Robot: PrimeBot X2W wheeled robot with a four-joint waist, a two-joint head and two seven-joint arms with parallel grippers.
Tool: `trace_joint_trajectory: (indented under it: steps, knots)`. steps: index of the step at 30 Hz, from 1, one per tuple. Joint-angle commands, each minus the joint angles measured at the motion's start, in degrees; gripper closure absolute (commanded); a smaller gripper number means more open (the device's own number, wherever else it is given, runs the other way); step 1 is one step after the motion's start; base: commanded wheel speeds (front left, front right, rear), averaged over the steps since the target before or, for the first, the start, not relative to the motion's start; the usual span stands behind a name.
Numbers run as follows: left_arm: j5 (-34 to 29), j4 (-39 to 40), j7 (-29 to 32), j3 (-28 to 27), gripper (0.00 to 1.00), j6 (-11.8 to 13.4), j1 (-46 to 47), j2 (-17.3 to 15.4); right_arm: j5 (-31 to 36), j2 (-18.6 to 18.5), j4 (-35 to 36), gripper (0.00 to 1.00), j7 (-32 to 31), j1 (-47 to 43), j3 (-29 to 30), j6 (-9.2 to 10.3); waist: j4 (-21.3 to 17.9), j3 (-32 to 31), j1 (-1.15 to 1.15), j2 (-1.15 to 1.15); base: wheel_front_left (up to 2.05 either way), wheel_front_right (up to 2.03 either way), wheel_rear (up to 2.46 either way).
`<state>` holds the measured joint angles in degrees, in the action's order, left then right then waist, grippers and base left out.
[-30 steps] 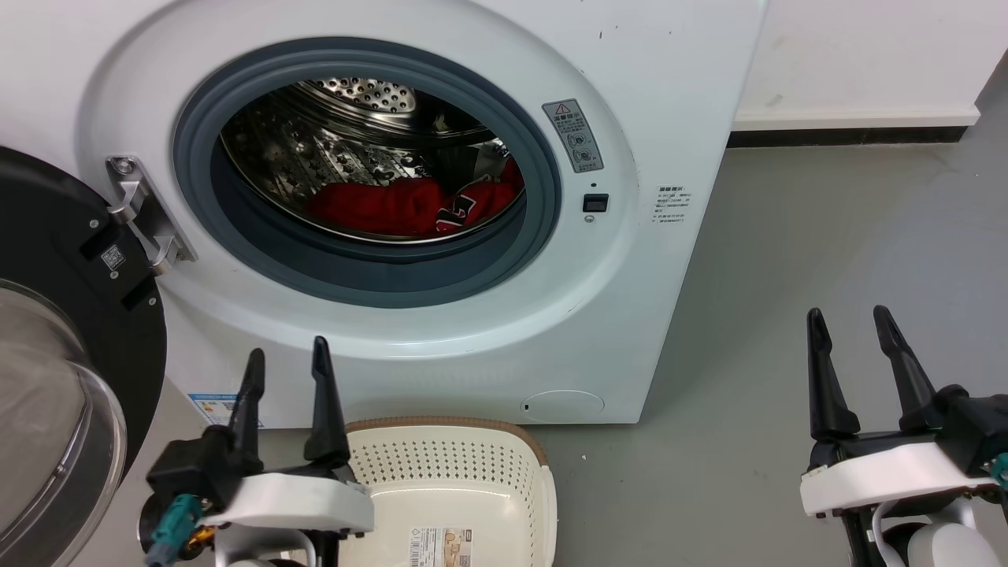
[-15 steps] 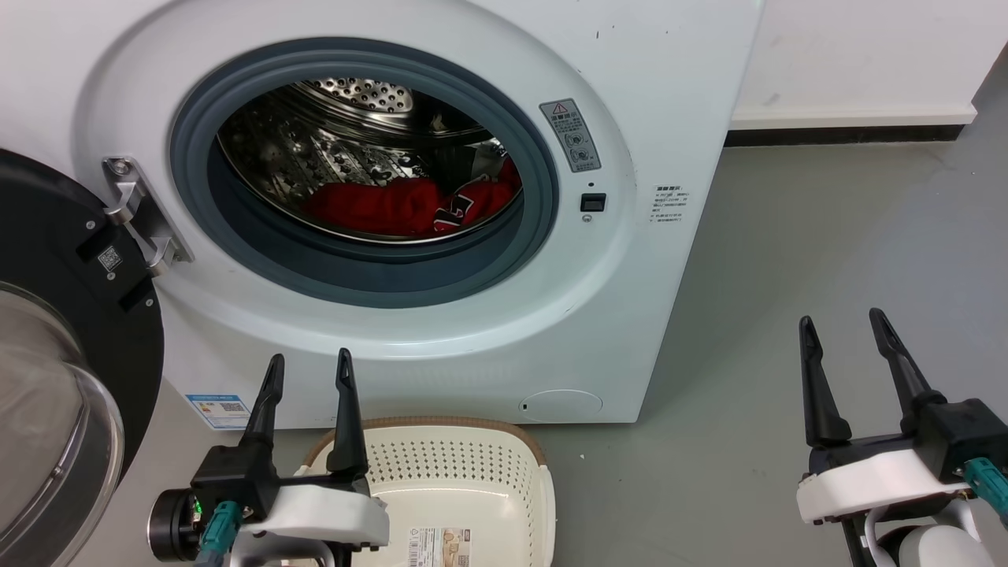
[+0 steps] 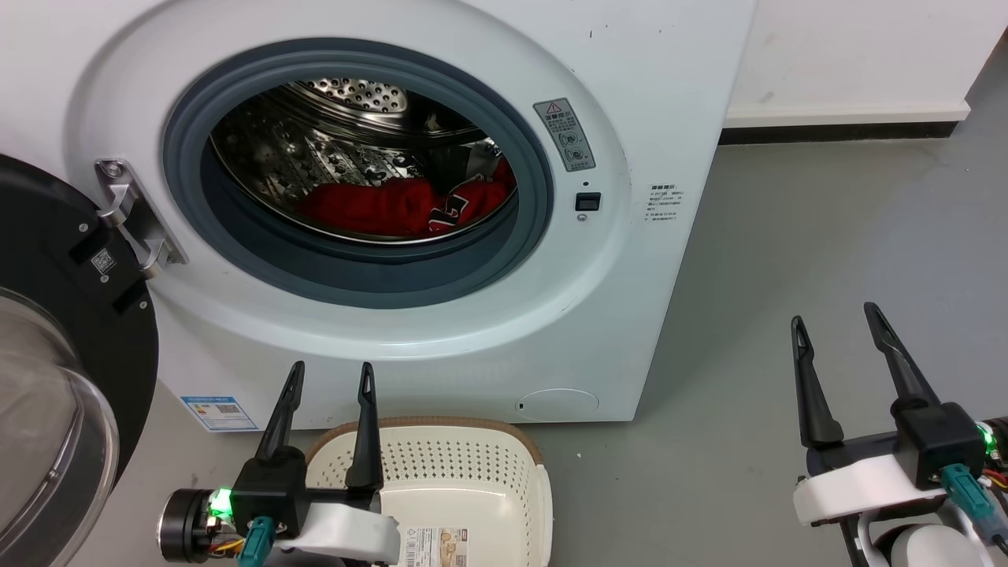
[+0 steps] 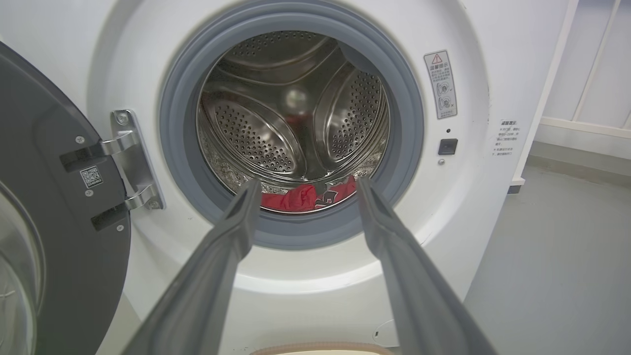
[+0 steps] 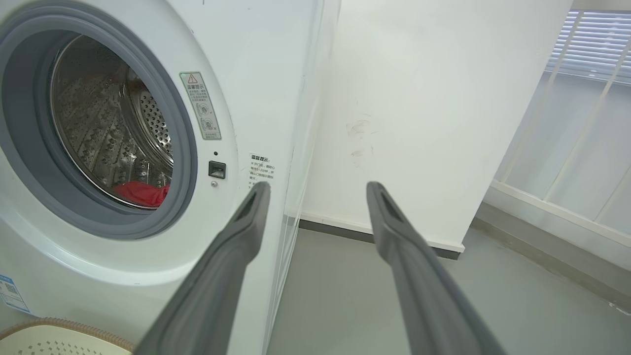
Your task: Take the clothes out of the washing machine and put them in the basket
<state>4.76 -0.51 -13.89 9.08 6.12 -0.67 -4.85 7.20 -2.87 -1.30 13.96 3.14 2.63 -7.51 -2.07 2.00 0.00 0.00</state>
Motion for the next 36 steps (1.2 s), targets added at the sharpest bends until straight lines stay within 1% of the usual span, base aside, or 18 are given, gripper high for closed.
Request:
trace_joint_trajectory:
  steps: [1, 10, 14, 19, 27, 32, 36]
  knots:
    - [-1.02, 0.11, -0.54, 0.19, 0.0, 0.1, -0.13, -0.19, 1.43, -0.01, 0.54, 0.0, 0.39, -0.6, -0.13, 0.04, -0.03, 0.11, 0.0, 0.0, 0.0, 0.0, 0.0]
    - [-2.57, 0.64, -1.43, -1.09, 0.0, -1.52, -0.75, 0.78, 3.16, 0.0, 0.27, 0.0, 1.36, -0.7, -0.38, 0.04, -0.14, 0.26, 0.0, 0.0, 0.0, 0.0, 0.0]
    - [-2.57, 0.72, -1.34, -1.75, 0.0, -2.5, -1.13, 1.02, -1.0, 0.02, -1.4, 0.0, 1.25, -0.93, -0.68, 0.04, -0.22, 0.05, 0.0, 0.0, 0.0, 0.0, 0.0]
    - [-2.91, 0.83, -1.34, -2.35, 0.0, -3.15, -1.33, 1.33, -6.4, 0.01, -3.5, 0.0, 1.24, -0.64, -0.85, 0.04, -0.36, -0.19, 0.0, 0.0, 0.0, 0.0, 0.0]
    - [-3.06, 0.6, -1.34, -3.04, 0.0, -4.04, -1.23, 1.67, -7.33, 0.02, -4.18, 0.0, 1.24, -0.13, -0.95, 0.04, -0.46, -0.1, 0.0, 0.0, 0.0, 0.0, 0.0]
    - [-2.54, 0.42, -1.34, -3.62, 0.0, -4.8, 0.54, 1.79, -7.94, 0.02, -3.54, 0.0, 1.25, 0.99, -0.66, 0.04, -0.64, 2.23, 0.0, 0.0, 0.0, 0.0, 0.0]
    - [-2.02, -2.37, -1.34, -5.0, 0.0, -6.84, 4.08, 1.37, -8.35, 0.02, -2.72, 0.0, 1.24, 2.71, -0.53, 0.04, -1.05, 5.94, 0.0, 0.0, 0.0, 0.0, 0.0]
